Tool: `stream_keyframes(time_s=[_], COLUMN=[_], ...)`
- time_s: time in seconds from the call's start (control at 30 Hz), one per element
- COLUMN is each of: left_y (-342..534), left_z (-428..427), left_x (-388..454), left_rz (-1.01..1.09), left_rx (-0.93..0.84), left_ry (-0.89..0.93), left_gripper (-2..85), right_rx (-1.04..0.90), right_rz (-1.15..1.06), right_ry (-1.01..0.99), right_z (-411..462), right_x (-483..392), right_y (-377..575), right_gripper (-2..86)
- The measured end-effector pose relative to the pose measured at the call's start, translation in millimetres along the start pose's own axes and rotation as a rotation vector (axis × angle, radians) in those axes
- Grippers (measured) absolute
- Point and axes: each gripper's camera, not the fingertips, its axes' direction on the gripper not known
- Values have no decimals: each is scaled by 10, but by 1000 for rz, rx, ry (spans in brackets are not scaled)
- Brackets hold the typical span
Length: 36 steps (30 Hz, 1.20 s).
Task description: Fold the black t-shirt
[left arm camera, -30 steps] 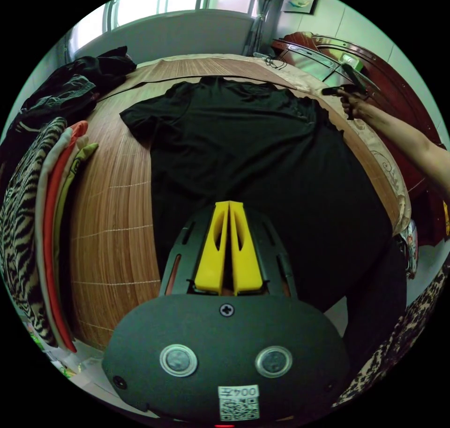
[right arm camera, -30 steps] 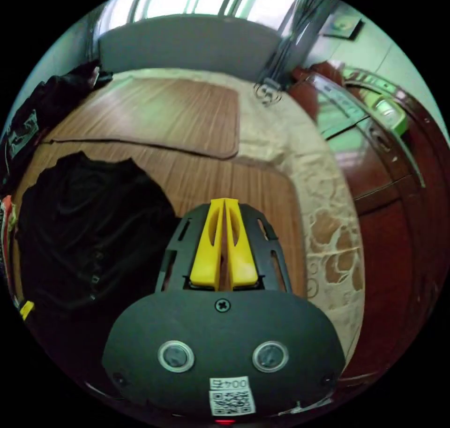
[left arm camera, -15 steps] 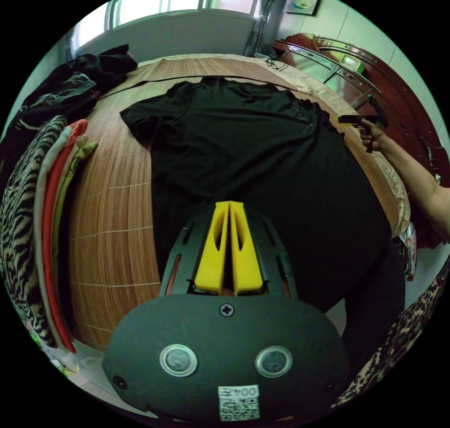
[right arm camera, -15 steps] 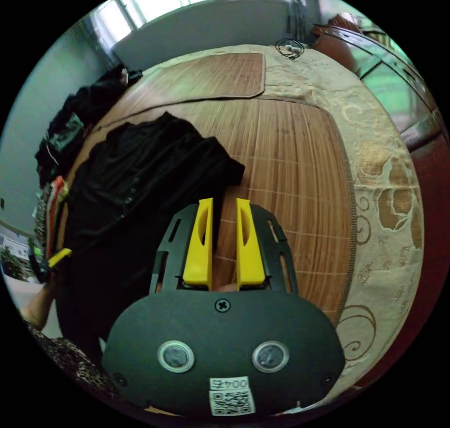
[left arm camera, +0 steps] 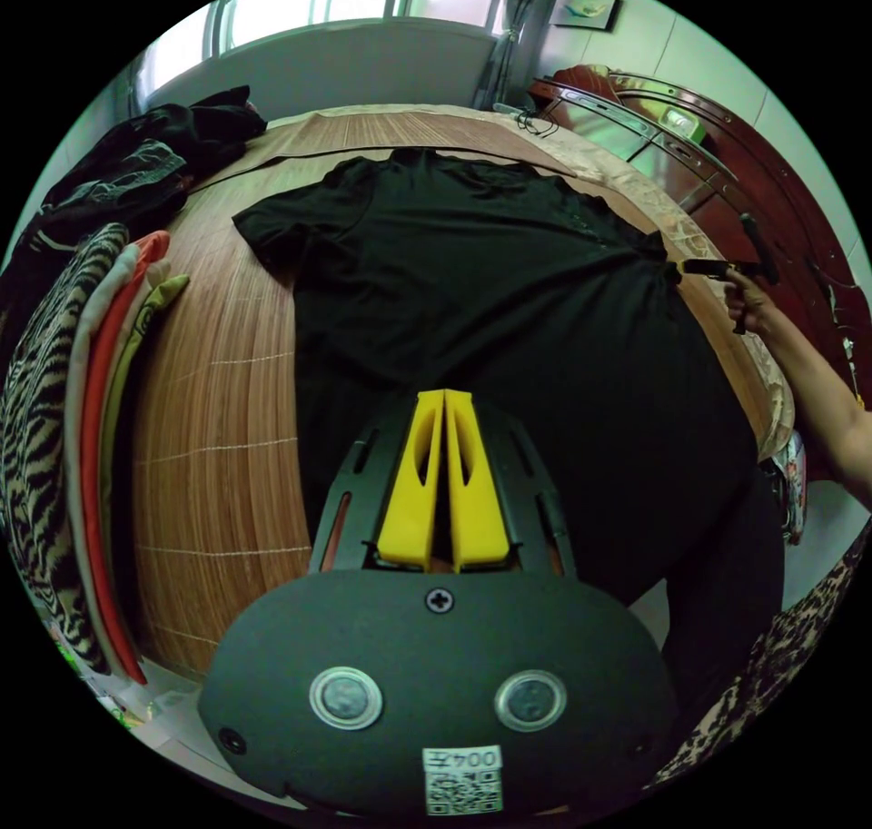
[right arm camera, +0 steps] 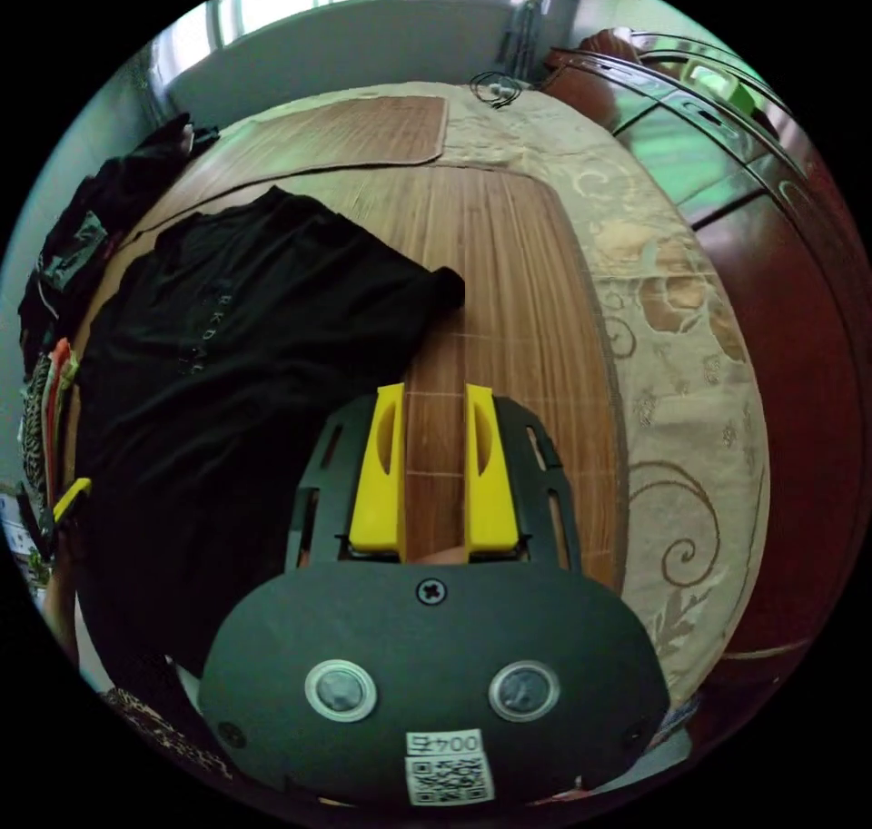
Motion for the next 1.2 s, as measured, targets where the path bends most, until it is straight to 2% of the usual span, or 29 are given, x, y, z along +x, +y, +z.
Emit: stream_keyframes(time_s=[0.2,0.27,0.43,0.57,0.7,0.8,0.87,0.97,1.2], left_y=[-16,-22,-68,138,665,902,961,976,1020], left_z=[-55,-73,-186,-618,-826,-776,-808,-833,-930], left_x=[50,75,100,223,341,303,249,233,380], left_rz=[1,5,16,38,96,60,11,-10,37], left_rx=[0,0,-29,-12,-50,-87,-43,-19,14], left_ry=[-5,-13,11,38,-49,-76,-42,-20,-100], left_gripper=[7,7,7,6,6,5,5,5,2], right_rx=[176,113,13,-34,-65,-152,-155,-131,-80], right_rz=[-33,-118,-124,-127,-180,-239,-267,-247,-230], right_ry=[-274,-340,-412,-302,-173,-108,-39,-9,-28], right_z=[-899,-1159,-1515,-1664,-1675,-1599,-1579,-1659,-1845], right_x=[-256,-610,-1236,-1569,-1806,-2015,-2155,-2224,-2217], right_y=[895,1396,2477,3096,3306,3366,3465,3604,3950], right_gripper=[37,3,-6,-7,-8,-8,-8,-8,-7])
